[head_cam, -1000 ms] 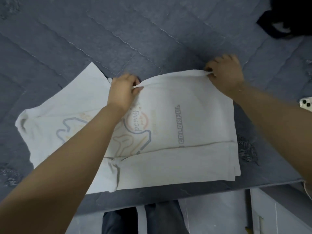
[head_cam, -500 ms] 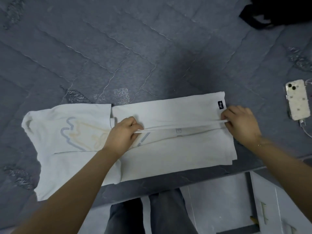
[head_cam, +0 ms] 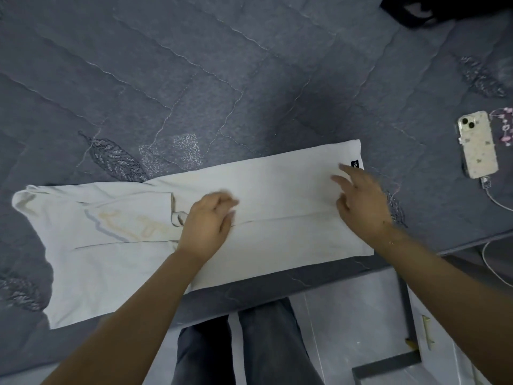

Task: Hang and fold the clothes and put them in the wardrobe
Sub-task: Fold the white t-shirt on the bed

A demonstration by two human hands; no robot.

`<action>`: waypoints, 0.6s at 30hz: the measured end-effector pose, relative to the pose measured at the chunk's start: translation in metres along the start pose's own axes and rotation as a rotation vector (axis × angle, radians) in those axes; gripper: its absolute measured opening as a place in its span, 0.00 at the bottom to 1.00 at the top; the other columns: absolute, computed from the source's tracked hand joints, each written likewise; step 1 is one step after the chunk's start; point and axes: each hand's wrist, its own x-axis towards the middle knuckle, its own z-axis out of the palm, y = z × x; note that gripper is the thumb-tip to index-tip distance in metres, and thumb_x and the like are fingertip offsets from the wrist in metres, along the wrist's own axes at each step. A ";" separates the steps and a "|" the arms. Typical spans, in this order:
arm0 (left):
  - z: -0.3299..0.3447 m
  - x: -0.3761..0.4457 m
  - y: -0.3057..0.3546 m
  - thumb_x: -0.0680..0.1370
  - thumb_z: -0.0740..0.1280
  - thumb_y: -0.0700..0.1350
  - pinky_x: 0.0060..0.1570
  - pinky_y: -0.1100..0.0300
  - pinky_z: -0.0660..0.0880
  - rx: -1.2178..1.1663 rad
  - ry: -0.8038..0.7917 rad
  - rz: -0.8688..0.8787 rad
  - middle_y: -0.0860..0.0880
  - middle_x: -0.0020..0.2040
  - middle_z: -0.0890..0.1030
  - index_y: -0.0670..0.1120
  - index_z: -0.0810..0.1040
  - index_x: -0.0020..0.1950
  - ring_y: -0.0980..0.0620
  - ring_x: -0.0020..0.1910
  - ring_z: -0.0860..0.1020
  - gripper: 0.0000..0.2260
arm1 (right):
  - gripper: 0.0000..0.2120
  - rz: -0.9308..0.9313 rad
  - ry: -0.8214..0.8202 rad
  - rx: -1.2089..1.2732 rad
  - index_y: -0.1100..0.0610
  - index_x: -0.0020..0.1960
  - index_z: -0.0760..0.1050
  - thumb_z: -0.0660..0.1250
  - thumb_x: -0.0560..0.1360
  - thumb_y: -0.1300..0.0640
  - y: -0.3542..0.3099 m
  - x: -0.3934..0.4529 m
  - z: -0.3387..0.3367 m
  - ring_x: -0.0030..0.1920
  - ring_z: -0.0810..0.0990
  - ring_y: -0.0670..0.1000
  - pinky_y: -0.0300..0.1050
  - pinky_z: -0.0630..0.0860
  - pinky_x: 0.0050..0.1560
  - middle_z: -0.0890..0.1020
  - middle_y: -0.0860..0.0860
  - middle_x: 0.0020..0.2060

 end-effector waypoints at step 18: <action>0.032 0.041 -0.007 0.83 0.50 0.56 0.74 0.45 0.33 0.183 -0.289 -0.130 0.50 0.78 0.31 0.54 0.37 0.79 0.50 0.77 0.33 0.29 | 0.31 0.172 -0.128 -0.048 0.58 0.79 0.41 0.47 0.83 0.45 0.021 0.051 0.037 0.79 0.42 0.48 0.54 0.40 0.77 0.43 0.51 0.79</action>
